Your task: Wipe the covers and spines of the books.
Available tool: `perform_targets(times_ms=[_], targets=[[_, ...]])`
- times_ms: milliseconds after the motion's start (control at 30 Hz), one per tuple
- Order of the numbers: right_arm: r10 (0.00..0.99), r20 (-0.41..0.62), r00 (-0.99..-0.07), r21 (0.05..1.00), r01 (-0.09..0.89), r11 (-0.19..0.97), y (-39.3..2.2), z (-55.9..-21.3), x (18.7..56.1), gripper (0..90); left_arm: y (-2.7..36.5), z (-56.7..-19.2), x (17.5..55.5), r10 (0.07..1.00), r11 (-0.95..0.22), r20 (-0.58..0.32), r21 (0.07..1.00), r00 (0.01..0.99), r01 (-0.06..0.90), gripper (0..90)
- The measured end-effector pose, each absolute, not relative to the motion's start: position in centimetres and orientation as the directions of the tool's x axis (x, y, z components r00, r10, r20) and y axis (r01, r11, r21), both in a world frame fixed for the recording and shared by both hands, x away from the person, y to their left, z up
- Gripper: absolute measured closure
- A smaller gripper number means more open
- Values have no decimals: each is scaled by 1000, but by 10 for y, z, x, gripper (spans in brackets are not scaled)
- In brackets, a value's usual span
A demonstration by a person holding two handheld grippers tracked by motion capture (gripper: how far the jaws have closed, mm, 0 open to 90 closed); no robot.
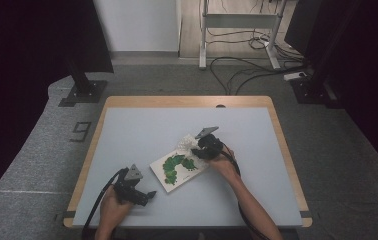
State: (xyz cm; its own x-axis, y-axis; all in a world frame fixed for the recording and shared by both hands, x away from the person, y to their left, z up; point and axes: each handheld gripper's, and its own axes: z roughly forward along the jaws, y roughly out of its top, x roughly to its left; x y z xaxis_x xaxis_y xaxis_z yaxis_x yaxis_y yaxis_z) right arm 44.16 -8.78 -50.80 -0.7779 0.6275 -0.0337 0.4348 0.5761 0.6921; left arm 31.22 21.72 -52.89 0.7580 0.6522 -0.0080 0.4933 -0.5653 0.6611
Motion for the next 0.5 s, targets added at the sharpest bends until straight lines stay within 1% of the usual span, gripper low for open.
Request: perform_targets(times_ms=[500], targets=[[632,-21,-775,693,445,568,-74,-508,463,672,217,-529,312,653,-565,-8,662,758,493,0]])
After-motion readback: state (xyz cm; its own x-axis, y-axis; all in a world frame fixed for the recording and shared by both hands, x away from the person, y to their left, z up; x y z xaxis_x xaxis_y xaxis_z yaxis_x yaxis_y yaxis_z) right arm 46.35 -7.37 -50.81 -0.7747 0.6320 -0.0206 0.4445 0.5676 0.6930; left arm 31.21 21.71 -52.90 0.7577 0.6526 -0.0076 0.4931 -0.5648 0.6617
